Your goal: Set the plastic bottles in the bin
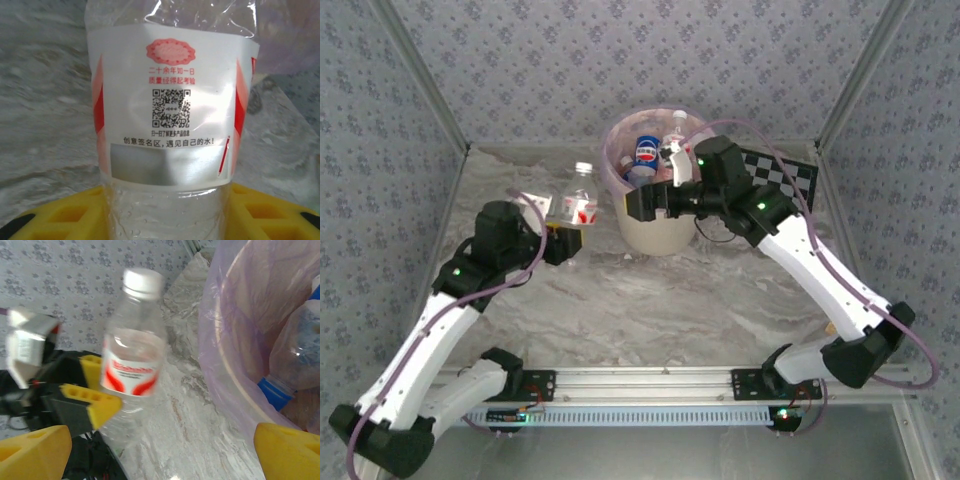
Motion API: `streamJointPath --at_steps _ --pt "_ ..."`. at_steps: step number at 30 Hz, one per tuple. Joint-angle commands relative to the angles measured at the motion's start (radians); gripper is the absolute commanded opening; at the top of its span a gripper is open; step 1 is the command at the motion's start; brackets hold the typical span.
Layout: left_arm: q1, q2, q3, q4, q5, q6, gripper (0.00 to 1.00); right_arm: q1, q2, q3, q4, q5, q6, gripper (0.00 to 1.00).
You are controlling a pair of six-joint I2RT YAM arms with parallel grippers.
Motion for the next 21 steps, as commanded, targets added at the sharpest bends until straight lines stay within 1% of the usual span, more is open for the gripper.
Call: streamJointPath --at_steps 1,5,10,14,18,21 --pt "0.000 -0.068 -0.002 -0.001 -0.080 0.030 0.48 0.028 0.032 0.058 0.065 0.043 0.018 0.96" --pt "-0.004 -0.071 0.000 0.028 0.007 0.020 0.48 0.062 0.095 0.123 0.098 -0.016 0.008 0.94" --pt "-0.032 -0.049 0.006 0.045 0.068 0.035 0.48 0.083 0.161 0.182 0.107 -0.022 -0.010 0.93" --pt "-0.064 -0.037 0.011 0.065 0.076 0.061 0.48 0.083 0.225 0.245 0.089 -0.043 -0.011 0.94" --pt "-0.071 -0.042 0.015 0.089 0.086 0.069 0.48 0.083 0.282 0.301 0.055 -0.043 -0.011 0.94" --pt "-0.071 -0.042 0.027 0.096 0.084 0.076 0.48 0.083 0.305 0.326 0.044 -0.065 -0.012 0.87"
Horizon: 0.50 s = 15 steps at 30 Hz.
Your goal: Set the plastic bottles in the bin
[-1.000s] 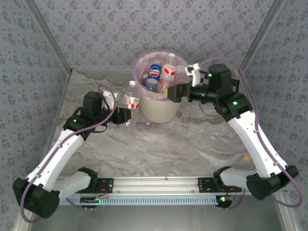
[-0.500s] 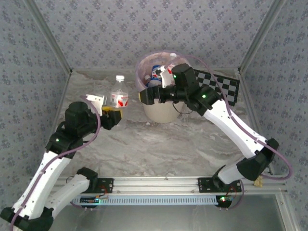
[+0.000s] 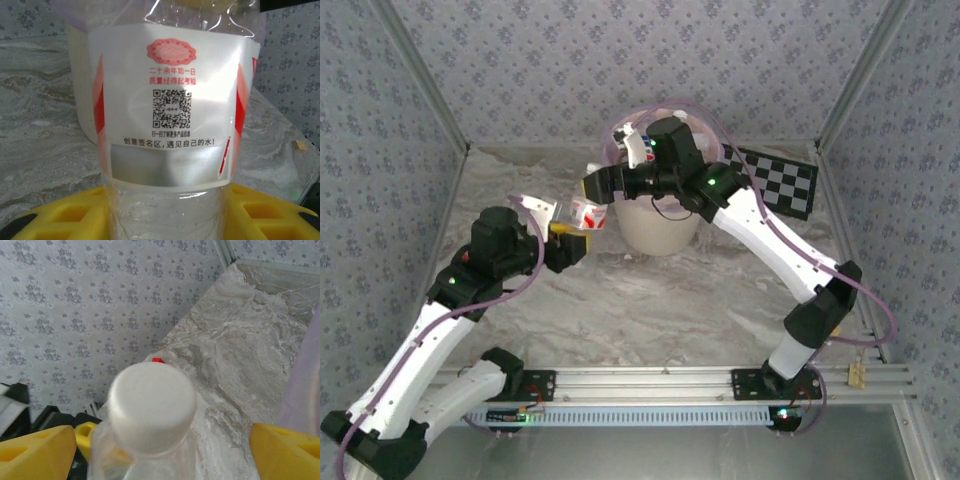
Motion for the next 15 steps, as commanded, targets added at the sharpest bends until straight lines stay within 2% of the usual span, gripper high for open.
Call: streamJointPath --at_steps 1,10,11,13,15 --pt "-0.005 -0.009 0.033 0.051 0.017 0.030 0.48 0.002 0.017 0.056 -0.021 -0.040 -0.009 0.82" --pt "-0.005 0.049 0.101 0.072 0.002 0.044 0.50 -0.018 0.024 0.110 0.005 -0.061 0.006 0.46" --pt "-0.005 0.053 0.113 0.077 0.001 0.049 0.52 -0.022 0.026 0.121 0.006 -0.066 0.008 0.45" --pt "-0.005 0.061 0.136 0.090 -0.003 0.059 0.64 -0.034 0.028 0.151 0.009 -0.071 0.010 0.44" --pt "-0.005 0.065 0.162 0.102 -0.005 0.065 0.83 -0.046 0.026 0.182 0.012 -0.074 0.008 0.41"
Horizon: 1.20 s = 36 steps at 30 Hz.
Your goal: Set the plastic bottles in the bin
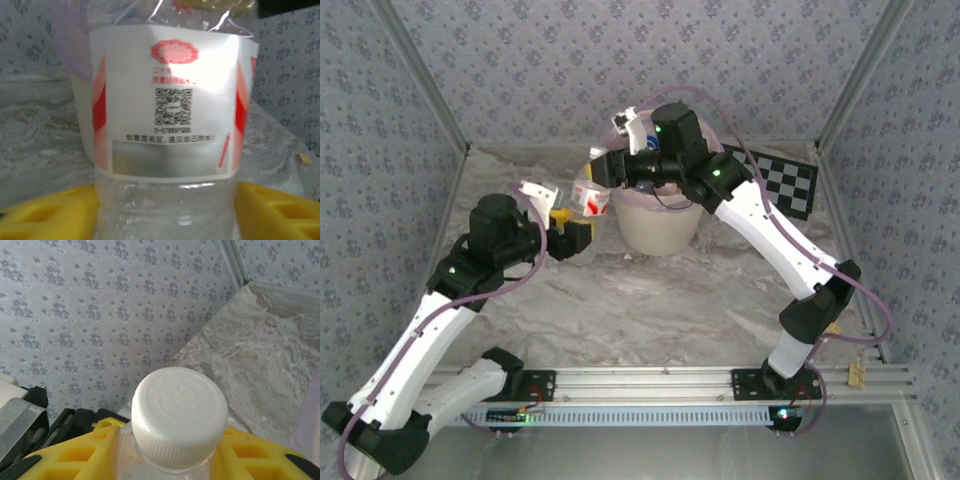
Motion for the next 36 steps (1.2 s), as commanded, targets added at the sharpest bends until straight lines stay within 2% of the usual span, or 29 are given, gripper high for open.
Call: streamJointPath --at_steps 1,3,6,12,16,21,24,28,30,32,34,36 --pt "-0.005 0.000 0.076 0.076 0.006 0.035 0.90 -0.024 0.002 0.077 0.020 -0.023 -0.003 0.40" --pt "-0.005 -0.002 0.098 0.088 0.007 0.042 0.96 -0.045 -0.013 0.101 0.032 -0.012 -0.005 0.38" --pt "-0.005 -0.011 0.113 0.115 -0.014 0.037 0.97 -0.091 -0.049 0.125 0.057 0.012 0.001 0.35" --pt "-0.003 0.005 0.131 0.152 -0.162 -0.047 0.97 -0.249 -0.156 0.099 0.120 0.080 0.022 0.32" --pt "0.002 0.089 0.163 0.177 -0.226 -0.118 0.96 -0.347 -0.193 0.066 0.177 0.093 0.058 0.30" --pt "0.023 0.221 0.200 0.222 -0.289 -0.245 0.93 -0.413 -0.139 0.088 0.185 0.067 0.088 0.30" --pt "0.035 0.279 0.198 0.278 -0.273 -0.287 0.90 -0.413 -0.065 0.136 0.150 0.027 0.093 0.29" --pt "0.073 0.348 0.184 0.396 -0.120 -0.333 0.88 -0.407 0.010 0.178 0.113 -0.006 0.102 0.29" --pt "0.080 0.375 0.194 0.401 -0.099 -0.342 0.87 -0.400 0.034 0.194 0.097 -0.009 0.100 0.29" --pt "0.087 0.388 0.197 0.389 -0.119 -0.345 0.82 -0.393 0.061 0.219 0.056 -0.005 0.089 0.29" --pt "0.107 0.398 0.180 0.407 -0.134 -0.373 0.72 -0.383 0.085 0.238 0.016 -0.005 0.082 0.29" --pt "0.145 0.417 0.151 0.471 -0.073 -0.428 0.70 -0.369 0.103 0.247 -0.008 0.002 0.083 0.29"
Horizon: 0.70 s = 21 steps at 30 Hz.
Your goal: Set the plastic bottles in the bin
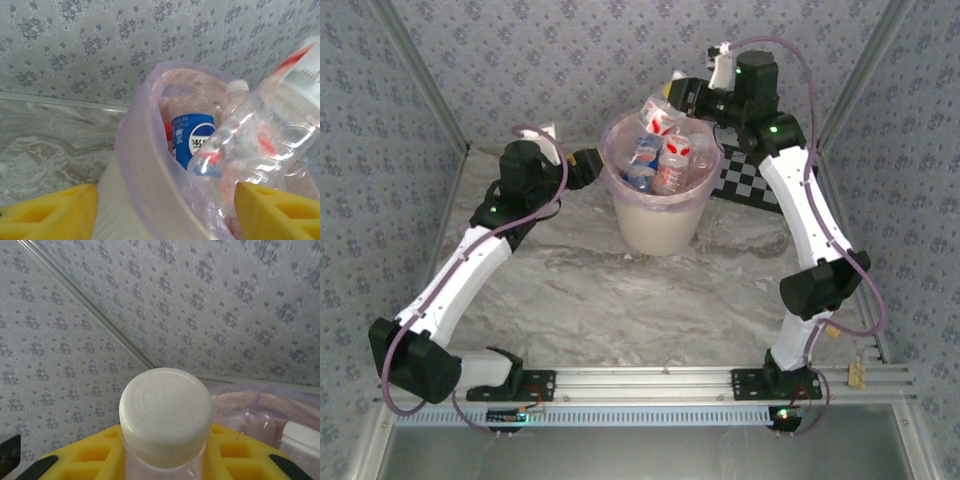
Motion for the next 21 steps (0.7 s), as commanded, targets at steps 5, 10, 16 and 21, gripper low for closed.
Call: streamJointPath --at_steps 5,10,16,21 --pt "0.076 0.073 -0.028 0.209 0.170 -0.131 0.69 0.067 0.065 0.161 -0.214 0.044 -0.051 0.29" --pt "0.077 0.135 0.009 0.212 0.199 -0.123 0.67 0.109 0.182 0.331 -0.427 0.108 -0.093 0.30" --pt "0.077 0.175 0.020 0.241 0.239 -0.138 0.63 0.136 0.275 0.422 -0.545 0.177 -0.112 0.30" --pt "0.077 0.191 0.021 0.255 0.258 -0.145 0.60 0.159 0.318 0.419 -0.571 0.222 -0.131 0.30"
